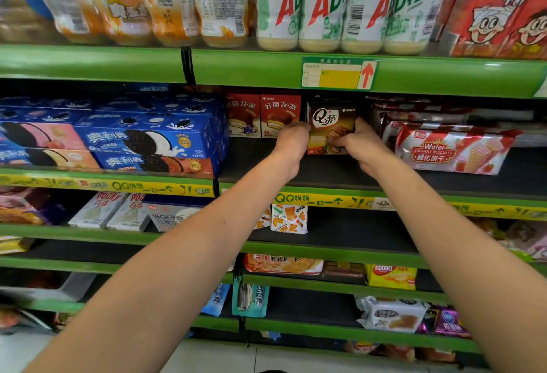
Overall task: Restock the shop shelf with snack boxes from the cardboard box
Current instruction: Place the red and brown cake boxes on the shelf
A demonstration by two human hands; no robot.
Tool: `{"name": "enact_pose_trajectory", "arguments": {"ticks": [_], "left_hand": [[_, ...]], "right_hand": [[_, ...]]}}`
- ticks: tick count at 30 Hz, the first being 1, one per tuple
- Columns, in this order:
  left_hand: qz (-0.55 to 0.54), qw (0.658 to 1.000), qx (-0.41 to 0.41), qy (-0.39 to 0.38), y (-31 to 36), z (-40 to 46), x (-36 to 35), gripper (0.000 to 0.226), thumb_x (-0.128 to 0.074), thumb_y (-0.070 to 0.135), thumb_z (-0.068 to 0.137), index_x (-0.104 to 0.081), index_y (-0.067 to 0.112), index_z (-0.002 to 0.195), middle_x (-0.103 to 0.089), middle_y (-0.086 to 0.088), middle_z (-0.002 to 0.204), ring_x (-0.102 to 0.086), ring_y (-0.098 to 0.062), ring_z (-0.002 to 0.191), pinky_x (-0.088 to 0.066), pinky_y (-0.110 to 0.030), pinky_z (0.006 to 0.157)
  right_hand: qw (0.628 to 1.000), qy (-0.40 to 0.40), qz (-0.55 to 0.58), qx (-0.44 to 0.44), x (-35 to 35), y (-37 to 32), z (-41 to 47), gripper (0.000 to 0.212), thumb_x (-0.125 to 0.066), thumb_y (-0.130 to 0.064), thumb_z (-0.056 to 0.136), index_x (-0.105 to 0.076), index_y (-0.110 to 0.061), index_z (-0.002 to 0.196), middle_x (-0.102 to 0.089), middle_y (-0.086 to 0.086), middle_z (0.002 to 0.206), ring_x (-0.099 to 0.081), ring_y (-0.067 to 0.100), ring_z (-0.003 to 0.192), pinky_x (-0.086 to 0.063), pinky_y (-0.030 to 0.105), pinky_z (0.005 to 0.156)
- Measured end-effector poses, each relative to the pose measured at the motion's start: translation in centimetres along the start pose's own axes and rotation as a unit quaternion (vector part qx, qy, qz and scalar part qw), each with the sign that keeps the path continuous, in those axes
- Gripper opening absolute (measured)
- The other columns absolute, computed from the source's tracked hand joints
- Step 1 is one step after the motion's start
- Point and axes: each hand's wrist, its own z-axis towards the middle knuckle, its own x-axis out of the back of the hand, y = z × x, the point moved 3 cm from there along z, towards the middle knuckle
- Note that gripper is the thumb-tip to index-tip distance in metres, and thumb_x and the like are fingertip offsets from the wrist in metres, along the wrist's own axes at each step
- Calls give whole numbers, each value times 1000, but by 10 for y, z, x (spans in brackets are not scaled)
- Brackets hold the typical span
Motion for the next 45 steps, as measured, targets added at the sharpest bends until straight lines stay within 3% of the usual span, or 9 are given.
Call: {"name": "enact_pose_trajectory", "arguments": {"ticks": [3, 6, 10, 16, 32, 36, 39, 41, 45], "left_hand": [[244, 955, -155, 67, 16, 0, 11, 27, -49, 11, 95, -59, 10, 120, -55, -8, 123, -47, -31, 121, -42, -39, 102], [521, 794, -274, 155, 35, 2, 23, 50, -55, 25, 90, -47, 6, 136, -40, -17, 143, -35, -38, 133, -34, -49, 108], [679, 697, -202, 115, 53, 29, 34, 72, -44, 47, 95, -24, 7, 153, -17, -19, 160, -13, -39, 148, -22, -49, 116], [715, 692, -68, 71, 59, 65, 59, 87, -41, 62, 94, 0, 19, 158, 8, -8, 165, 13, -34, 150, -12, -49, 120], [785, 602, -143, 42, 55, 73, 41, 71, -37, 42, 99, -11, 10, 157, -10, -11, 165, -4, -34, 151, 4, -54, 120], [752, 644, -139, 15, 56, 70, 42, 72, -37, 45, 99, -10, 12, 157, -9, -12, 165, -1, -33, 152, 3, -50, 122], [710, 687, -154, 4, 65, 64, 44, 66, -35, 50, 98, -22, 22, 156, -20, -8, 163, -12, -32, 151, -12, -47, 122], [681, 710, -174, 32, 73, 62, 51, 53, -35, 46, 100, -41, 21, 147, -38, -8, 155, -32, -31, 143, -29, -34, 112], [642, 753, -127, 67, 73, 74, 69, 52, -47, 40, 101, -42, 11, 143, -44, -13, 150, -43, -29, 135, -38, -27, 95]], "right_hand": [[1000, -2, -5, -3, 1, 5, 3, 65, -80, -13, 77, -50, -23, 133, -66, -4, 121, -60, 18, 114, -46, 43, 104], [1000, -6, 2, -12, 1, 10, 5, 62, -80, -16, 77, -51, -26, 131, -65, -14, 110, -60, 13, 110, -45, 42, 105], [1000, -14, 16, -13, 0, 12, 5, 63, -80, -17, 76, -51, -28, 131, -66, -15, 110, -60, 10, 108, -44, 40, 106], [999, -29, 43, -7, 1, 12, 2, 60, -79, -13, 77, -52, -28, 129, -68, -10, 115, -62, 10, 110, -45, 38, 106], [999, -27, 31, 14, 0, 13, 5, 58, -77, -14, 81, -52, -26, 132, -66, -6, 122, -60, 14, 115, -42, 40, 109], [999, -20, 26, 12, 0, 13, 5, 59, -78, -15, 80, -53, -27, 132, -66, -7, 122, -59, 14, 115, -42, 41, 109], [1000, -10, 14, 18, 0, 12, 2, 60, -79, -18, 78, -52, -28, 131, -66, -11, 117, -59, 13, 114, -42, 39, 108], [1000, -5, 0, 25, 2, 13, 1, 61, -79, -22, 78, -51, -28, 132, -65, -10, 120, -58, 14, 116, -41, 38, 107], [1000, -7, -3, 28, 1, 11, -3, 61, -78, -23, 81, -49, -26, 134, -63, -6, 125, -57, 16, 118, -41, 39, 109]]}}
